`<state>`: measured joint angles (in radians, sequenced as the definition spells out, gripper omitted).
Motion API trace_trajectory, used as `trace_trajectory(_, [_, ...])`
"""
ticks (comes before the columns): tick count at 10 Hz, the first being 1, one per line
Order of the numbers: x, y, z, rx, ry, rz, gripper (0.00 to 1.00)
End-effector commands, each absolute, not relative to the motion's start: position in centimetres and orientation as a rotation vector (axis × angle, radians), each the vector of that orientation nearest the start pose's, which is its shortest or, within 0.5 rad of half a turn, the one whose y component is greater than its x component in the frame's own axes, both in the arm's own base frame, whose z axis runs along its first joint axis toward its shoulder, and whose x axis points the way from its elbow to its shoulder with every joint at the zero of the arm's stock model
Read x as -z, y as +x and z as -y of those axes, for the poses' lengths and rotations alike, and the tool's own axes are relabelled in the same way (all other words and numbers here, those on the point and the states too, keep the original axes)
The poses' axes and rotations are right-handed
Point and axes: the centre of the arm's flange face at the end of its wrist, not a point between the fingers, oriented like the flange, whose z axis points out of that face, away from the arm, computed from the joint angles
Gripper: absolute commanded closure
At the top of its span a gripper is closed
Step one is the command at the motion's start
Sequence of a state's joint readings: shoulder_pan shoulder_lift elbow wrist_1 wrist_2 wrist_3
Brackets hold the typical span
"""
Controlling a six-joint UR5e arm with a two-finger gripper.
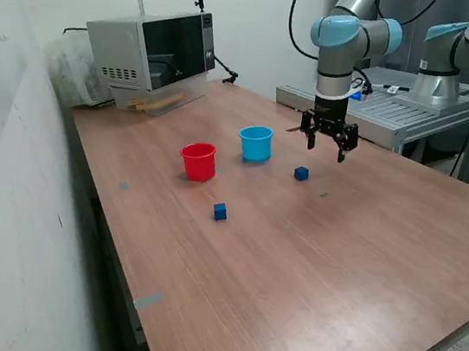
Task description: Place red objects in the red bin, and blue objects in the blue bin.
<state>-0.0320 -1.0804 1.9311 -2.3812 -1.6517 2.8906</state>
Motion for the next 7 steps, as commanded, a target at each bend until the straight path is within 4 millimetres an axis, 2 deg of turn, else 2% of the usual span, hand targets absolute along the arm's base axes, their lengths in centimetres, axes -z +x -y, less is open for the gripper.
trace_trajectory(1, [-11.8, -58.4, 10.9, -0.04, -2.371, -1.938, 0.0])
trace_trajectory(3, [-12.4, -60.0, 9.6, -0.067, -2.363, -1.972, 0.0])
trace_trajectory(5, [-10.9, -60.9, 7.8, -0.045, -2.328, -1.997, 0.0])
trace_trajectory(7, [-11.0, -61.1, 7.6, -0.05, -2.327, -2.003, 0.0])
